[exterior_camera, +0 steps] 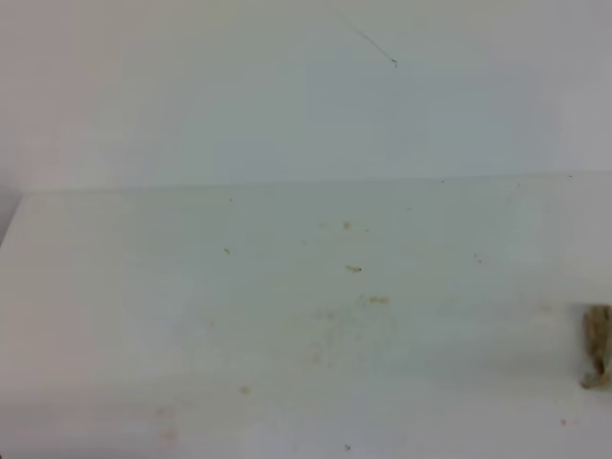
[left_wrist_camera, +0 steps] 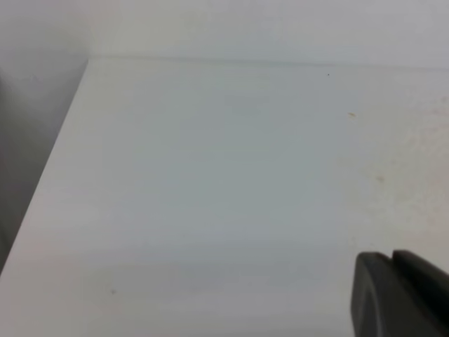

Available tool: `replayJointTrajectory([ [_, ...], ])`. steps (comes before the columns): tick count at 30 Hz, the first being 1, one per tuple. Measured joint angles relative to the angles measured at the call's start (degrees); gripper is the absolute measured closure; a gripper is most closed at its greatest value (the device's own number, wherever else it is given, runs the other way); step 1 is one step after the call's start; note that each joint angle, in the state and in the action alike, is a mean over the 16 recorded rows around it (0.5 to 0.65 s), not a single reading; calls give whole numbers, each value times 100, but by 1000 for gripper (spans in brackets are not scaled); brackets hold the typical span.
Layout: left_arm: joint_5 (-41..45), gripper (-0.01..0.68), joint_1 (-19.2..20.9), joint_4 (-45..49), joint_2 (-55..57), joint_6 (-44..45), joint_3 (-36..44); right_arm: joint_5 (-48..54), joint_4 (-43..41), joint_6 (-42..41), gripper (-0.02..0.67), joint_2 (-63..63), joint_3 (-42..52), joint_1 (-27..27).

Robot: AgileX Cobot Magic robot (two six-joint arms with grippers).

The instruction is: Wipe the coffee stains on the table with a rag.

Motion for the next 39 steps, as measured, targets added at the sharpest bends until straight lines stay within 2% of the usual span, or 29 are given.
replayJointTrajectory([
  [14, 0, 675, 0, 0, -9, 0, 13, -809, -181, 102, 638, -2013, 1144, -41],
  [17, 0, 675, 0, 0, -9, 0, 13, -687, -687, 595, 635, -2177, 1285, -41],
  [30, 0, 675, 0, 0, 0, 0, 0, 90, -3841, 3830, 642, -2384, 1353, -41],
  [33, 0, 675, 0, 0, 0, 0, 0, 134, -4112, 4120, 645, -2382, 1354, -41],
  [39, 0, 675, 0, 0, 0, 0, 0, 120, -4148, 4166, 648, -2381, 1352, -41],
])
